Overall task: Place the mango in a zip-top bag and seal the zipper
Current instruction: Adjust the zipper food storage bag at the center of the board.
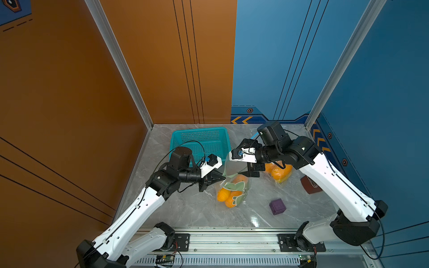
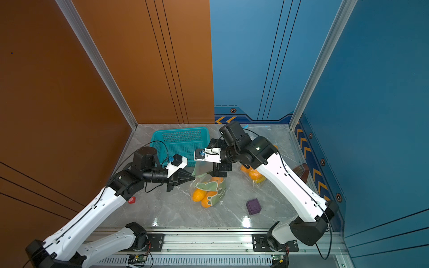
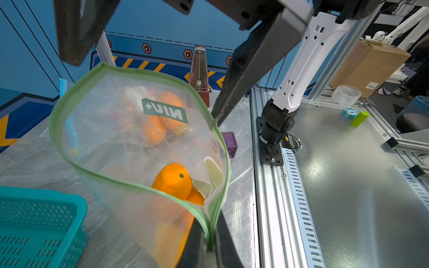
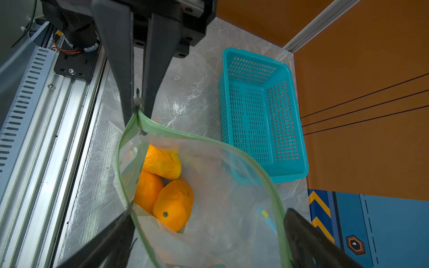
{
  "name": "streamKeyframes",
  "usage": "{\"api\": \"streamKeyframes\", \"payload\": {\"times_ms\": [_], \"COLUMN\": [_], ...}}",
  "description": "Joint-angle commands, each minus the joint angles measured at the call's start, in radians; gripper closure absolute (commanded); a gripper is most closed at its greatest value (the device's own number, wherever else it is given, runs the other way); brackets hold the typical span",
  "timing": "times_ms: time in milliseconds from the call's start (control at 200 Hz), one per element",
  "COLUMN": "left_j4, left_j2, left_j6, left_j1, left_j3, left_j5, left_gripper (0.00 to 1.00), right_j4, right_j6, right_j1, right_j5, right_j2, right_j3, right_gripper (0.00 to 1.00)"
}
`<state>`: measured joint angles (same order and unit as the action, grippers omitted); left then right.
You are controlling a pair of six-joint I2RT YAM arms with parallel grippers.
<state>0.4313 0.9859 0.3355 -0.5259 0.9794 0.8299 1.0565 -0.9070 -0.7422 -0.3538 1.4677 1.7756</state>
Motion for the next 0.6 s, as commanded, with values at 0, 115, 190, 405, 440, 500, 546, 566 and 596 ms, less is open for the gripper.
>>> {"api": "streamKeyframes", "payload": {"times_ms": [0,115,190,405,440,500,546,566,596], "left_j4": [0.022,0.03,0.033,0.034,0.034,0.034,0.034,0.034,0.034], "left_j2": [-0.035,-0.052,-0.061,-0.061,-0.059,-0.058,-0.059,-0.058,-0.058], "left_j6": [-0.012,-0.028,-0.033,-0.033,-0.031,-0.029,-0.026,-0.024,-0.021], "left_j1": [-0.015,-0.017,-0.019,-0.022,-0.022,-0.022,-0.022,-0.021,-0.022], "left_j3": [-0.026,-0.036,-0.043,-0.044,-0.042,-0.041,-0.04,-0.041,-0.041], "left_j5": [-0.029,-0.041,-0.045,-0.052,-0.054,-0.057,-0.06,-0.062,-0.066], "left_gripper": [1.0,1.0,1.0,1.0,1.0,1.0,1.0,1.0,1.0], "right_j4": [0.048,0.046,0.048,0.112,0.124,0.147,0.166,0.174,0.184], "right_j6": [-0.034,-0.021,-0.035,-0.079,-0.086,-0.1,-0.11,-0.113,-0.119], "right_j1": [0.033,0.122,0.151,0.238,0.245,0.25,0.251,0.251,0.251], "right_j5": [0.026,-0.063,-0.085,-0.19,-0.2,-0.213,-0.218,-0.22,-0.224], "right_j2": [0.029,0.036,0.044,0.128,0.144,0.176,0.198,0.208,0.221], "right_j3": [0.047,0.063,0.064,0.128,0.14,0.16,0.177,0.183,0.193], "right_gripper": [0.0,0.0,0.0,0.0,0.0,0.0,0.0,0.0,0.0]}}
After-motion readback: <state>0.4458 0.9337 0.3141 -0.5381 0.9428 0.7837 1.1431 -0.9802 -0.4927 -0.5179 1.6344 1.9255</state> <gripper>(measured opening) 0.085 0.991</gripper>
